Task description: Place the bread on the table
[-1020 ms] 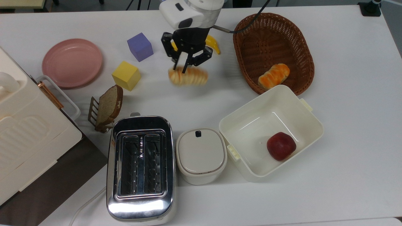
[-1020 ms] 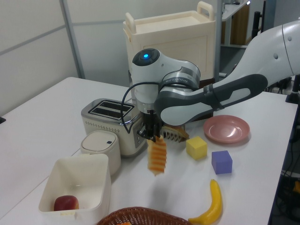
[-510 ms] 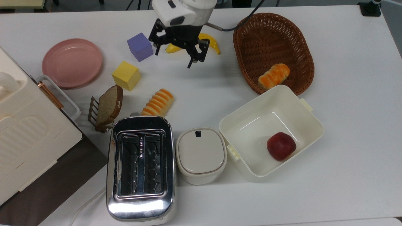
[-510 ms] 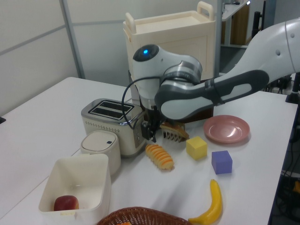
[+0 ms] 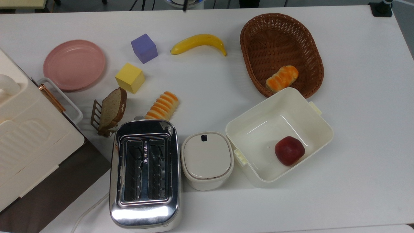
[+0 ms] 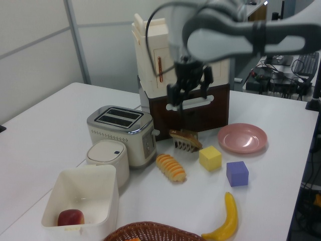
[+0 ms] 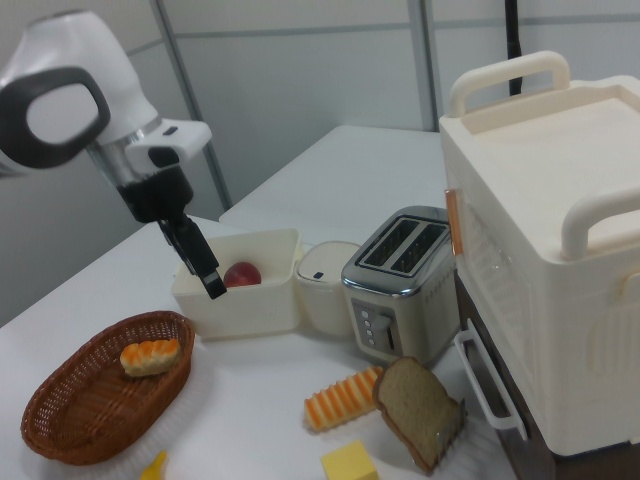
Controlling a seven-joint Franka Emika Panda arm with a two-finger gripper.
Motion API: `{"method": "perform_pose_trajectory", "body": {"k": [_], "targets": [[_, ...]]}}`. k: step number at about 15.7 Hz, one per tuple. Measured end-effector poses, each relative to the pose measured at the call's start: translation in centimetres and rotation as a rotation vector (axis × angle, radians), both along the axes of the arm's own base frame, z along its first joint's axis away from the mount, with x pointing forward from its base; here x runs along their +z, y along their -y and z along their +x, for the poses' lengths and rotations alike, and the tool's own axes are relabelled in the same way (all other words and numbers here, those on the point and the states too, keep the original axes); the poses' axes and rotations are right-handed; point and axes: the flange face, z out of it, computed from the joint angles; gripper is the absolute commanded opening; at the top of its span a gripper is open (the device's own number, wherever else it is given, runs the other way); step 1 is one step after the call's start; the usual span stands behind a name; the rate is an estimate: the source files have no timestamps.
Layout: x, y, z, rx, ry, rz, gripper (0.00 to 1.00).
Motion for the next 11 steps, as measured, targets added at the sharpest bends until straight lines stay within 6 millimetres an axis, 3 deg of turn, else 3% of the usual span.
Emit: {"method": "perform_pose_trajectory", "body": {"k": [2,5,11], "targets": [[1.4,2.5,-0.5,0.033,-0.021,0.044,1.00],[1.3,5.7,-0.3,0.034,-0.030,0.068,1.00],[0.4,6.1,0.2,0.043,-0.047,0.069,1.00]]}}
